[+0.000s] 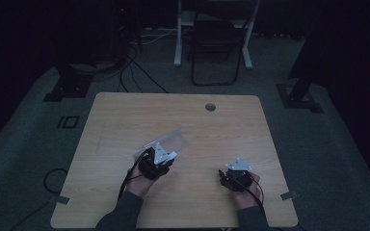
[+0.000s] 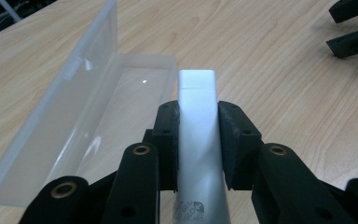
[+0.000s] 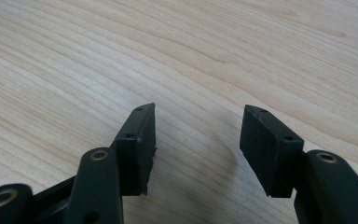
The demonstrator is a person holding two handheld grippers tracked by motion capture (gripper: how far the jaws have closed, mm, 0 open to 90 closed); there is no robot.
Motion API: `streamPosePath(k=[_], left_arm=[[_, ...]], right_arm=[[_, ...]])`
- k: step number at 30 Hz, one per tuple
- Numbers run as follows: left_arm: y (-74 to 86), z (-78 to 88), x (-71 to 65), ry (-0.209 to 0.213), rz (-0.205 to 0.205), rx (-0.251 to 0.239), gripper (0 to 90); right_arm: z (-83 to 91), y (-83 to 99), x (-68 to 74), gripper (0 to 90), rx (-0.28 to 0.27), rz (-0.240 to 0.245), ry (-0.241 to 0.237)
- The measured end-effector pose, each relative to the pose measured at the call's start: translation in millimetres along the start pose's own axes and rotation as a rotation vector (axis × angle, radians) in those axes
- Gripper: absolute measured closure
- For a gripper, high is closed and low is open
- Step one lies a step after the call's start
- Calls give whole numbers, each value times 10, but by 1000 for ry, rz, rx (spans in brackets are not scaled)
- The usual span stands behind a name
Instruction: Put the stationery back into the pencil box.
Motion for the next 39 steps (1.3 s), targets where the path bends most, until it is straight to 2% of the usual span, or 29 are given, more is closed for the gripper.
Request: streamPosePath(k=[16,39], left_arm=[[-42,-36,85,-18,21,-15,705],[-26,-121,199,-61,42,-12,704]], right_arm=[[-1,1,0,453,-2,-4,-1],[-2,1,2,453,-3,-6,-2]])
Point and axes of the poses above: each handheld gripper's, and its own axes: z roughly backward along the jaws, y roughly out of its underside, x roughly to its left, the point moved 6 cm from there along -z, roughly forward along the jaws, and after that the axes turned 2 degrees about y, right-handed, at the moved point
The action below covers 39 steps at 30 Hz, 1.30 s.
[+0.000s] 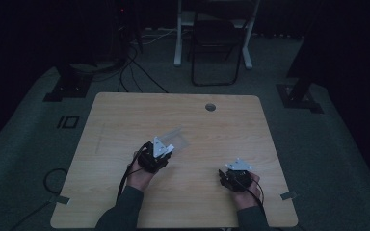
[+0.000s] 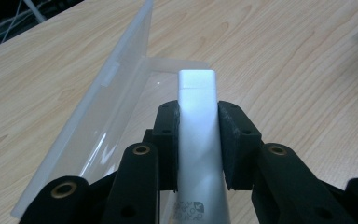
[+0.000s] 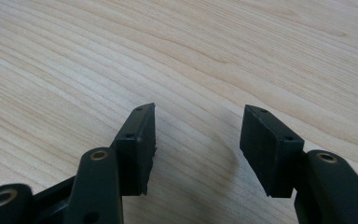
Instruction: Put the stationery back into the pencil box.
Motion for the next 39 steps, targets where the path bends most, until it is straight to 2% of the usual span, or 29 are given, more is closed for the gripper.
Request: streamPosePath(k=[20,39], left_arm=[[5,-126,107,-49,-2,13,705],[4,-235,181,-69,-11,25,705]], right_arm=[[-6,0,-5,448,-4,-7,-5],[-7,0,-8,444,-4,-9,-5]])
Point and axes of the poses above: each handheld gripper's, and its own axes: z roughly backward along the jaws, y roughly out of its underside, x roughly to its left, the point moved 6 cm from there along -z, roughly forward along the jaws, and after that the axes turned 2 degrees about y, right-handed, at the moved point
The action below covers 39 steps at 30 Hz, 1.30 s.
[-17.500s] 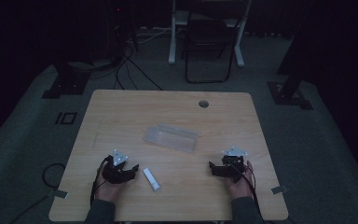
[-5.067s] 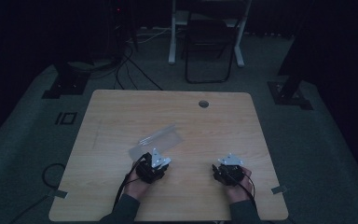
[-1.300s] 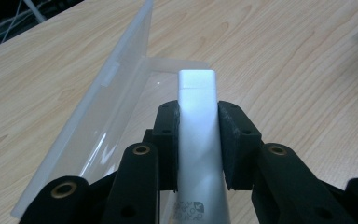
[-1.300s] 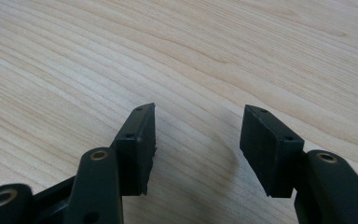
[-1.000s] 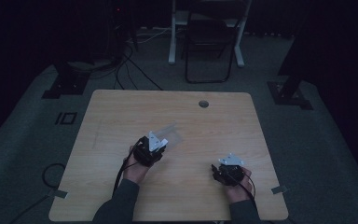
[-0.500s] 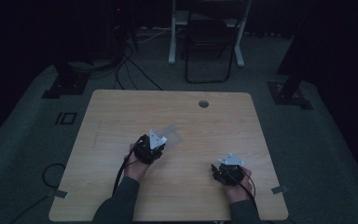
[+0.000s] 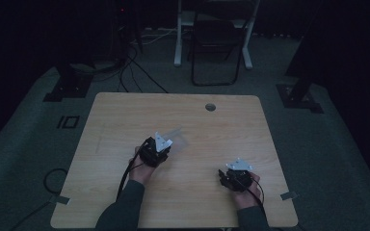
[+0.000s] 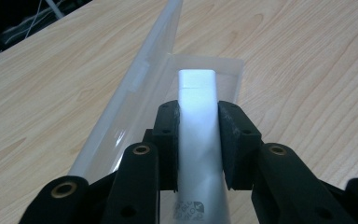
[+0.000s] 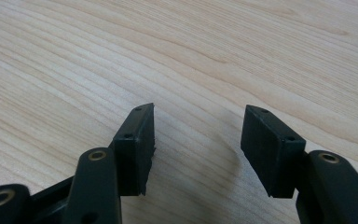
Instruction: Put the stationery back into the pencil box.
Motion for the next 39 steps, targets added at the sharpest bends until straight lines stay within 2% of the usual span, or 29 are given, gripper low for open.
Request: streamPosePath(k=[24,39], left_arm=[[26,-151,22,-10,-3,12,704],[2,-208,23,-26,-43,14,704]], right_arm=[[0,0,0,444,1,1,-1],[-1,-1,3,443,0,1,-6]])
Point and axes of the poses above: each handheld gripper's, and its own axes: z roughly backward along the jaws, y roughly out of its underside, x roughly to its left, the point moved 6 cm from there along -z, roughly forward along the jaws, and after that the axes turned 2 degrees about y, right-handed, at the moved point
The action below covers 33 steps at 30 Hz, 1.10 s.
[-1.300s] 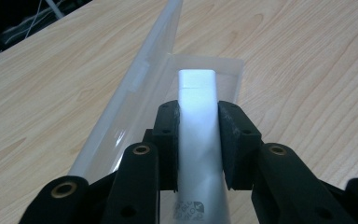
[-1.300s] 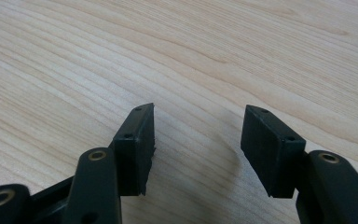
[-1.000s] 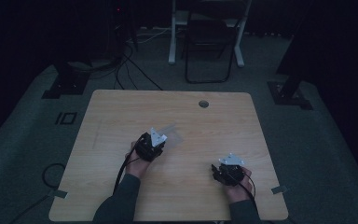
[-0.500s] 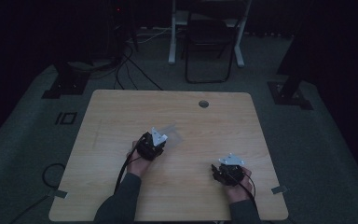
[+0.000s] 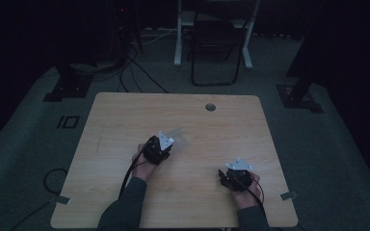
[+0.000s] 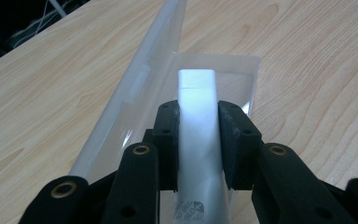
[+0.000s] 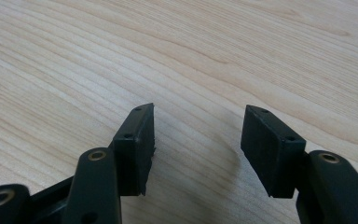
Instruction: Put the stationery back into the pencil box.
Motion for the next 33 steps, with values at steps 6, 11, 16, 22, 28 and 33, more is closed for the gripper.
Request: streamPosePath(k=[6,11,16,22,28,33], left_arm=[[-4,-17,9,-2,0,2,704],[-7,-33,23,-4,-2,2,703],[2,-61,21,-4,-1,6,703],[4,-83,14,-5,-6,10,702],[17,-100,12,-9,-10,22,695],[12,-93,17,-13,-6,16,676]], right_arm=[[2,1,5,443,1,-1,1],[3,1,8,443,1,0,2],[1,0,9,442,-1,0,-1],[1,0,9,441,-1,0,-2],[1,-1,10,440,-1,0,-2],[1,0,10,438,-1,1,-2]])
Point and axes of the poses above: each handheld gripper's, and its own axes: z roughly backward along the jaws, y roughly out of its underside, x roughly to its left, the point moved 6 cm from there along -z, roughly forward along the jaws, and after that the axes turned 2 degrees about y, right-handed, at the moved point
